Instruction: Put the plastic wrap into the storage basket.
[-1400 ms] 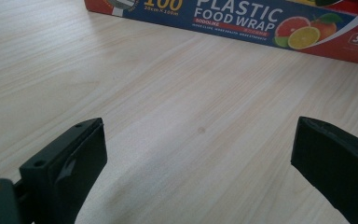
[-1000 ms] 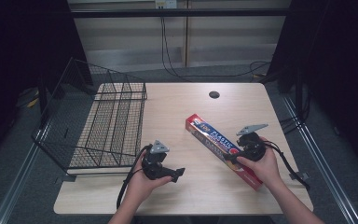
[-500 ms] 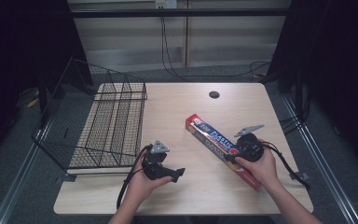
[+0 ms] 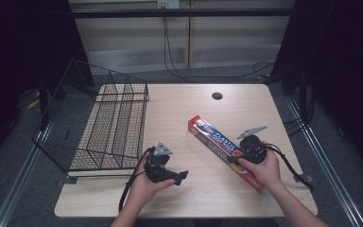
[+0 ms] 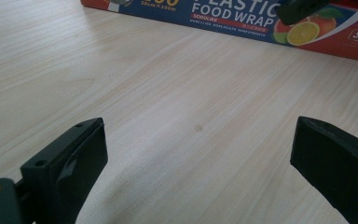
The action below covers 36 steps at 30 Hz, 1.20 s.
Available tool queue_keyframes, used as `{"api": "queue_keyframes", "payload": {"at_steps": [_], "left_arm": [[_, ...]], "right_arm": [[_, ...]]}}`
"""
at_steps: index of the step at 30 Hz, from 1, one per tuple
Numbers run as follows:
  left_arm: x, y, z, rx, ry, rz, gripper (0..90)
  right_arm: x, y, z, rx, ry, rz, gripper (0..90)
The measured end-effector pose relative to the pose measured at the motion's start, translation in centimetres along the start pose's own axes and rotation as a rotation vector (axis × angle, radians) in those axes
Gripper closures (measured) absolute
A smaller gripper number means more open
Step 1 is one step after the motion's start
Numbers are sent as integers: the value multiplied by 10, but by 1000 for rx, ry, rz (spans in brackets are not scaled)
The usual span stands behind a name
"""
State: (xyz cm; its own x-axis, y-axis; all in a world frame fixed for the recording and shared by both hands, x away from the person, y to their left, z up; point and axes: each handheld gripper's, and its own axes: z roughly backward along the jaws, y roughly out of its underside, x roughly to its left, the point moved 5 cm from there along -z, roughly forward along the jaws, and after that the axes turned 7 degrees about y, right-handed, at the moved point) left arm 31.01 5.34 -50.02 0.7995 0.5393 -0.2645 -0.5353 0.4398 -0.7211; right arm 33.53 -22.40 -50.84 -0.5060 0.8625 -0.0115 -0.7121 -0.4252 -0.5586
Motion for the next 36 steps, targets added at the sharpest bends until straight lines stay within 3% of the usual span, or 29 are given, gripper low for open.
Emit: {"api": "queue_keyframes", "payload": {"at_steps": [3,8,12,16,21,26,32,36], "left_arm": [[1,1,2,24,-5,-5,38],[-1,2,1,10,12,10,37],[-1,1,3,9,16,9,30],[-7,-5,3,2,48,-3,30],[-14,-20,4,-4,104,-19,29],[-11,-37,9,5,90,-48,29],[-10,-56,8,24,144,-71,29],[-9,-68,10,31,138,-93,29]], "right_arm": [[-1,0,2,10,3,21,448],[-2,-1,7,-10,5,41,450],[-1,-5,15,-50,-21,56,450],[-1,-7,21,-65,-39,88,450],[3,-6,26,-71,-77,131,449],[3,-4,30,-59,-92,162,449],[4,-4,34,-72,-144,173,449],[4,-5,39,-69,-141,215,449]]}}
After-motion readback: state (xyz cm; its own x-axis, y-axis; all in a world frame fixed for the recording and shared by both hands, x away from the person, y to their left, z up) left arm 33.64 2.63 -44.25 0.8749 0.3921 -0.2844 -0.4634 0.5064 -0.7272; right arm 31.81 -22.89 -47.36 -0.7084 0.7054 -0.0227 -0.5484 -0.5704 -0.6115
